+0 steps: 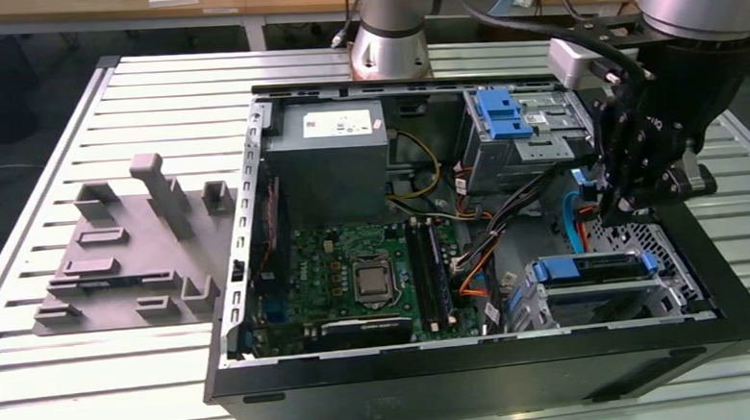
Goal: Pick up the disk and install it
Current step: 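Insert the first disk wire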
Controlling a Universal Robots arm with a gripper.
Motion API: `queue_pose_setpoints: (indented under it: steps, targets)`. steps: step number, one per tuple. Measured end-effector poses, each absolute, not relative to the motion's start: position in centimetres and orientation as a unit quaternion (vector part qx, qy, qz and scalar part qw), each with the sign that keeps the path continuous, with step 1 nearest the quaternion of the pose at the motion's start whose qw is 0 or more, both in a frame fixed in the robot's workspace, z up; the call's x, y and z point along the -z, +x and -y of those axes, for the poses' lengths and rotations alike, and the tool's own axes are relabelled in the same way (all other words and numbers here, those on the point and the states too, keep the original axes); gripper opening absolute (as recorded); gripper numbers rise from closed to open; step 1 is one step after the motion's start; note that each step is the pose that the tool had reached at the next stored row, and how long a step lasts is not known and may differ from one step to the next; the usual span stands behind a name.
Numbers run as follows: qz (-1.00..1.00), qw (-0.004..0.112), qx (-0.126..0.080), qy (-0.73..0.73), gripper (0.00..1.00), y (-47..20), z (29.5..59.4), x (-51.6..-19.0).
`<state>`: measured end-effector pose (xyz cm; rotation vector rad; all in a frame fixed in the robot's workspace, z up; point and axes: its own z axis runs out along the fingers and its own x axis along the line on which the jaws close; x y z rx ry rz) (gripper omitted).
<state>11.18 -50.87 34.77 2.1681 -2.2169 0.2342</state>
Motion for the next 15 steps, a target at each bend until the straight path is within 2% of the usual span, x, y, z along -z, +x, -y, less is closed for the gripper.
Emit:
queue_pose_setpoints:
  steps: [9,15]
  targets:
    - [0.713,0.016,-0.073,0.697,0.16,11.18,51.98,-34.60]
    - [0.713,0.029,-0.054,0.699,0.16,11.41,52.09,-34.54]
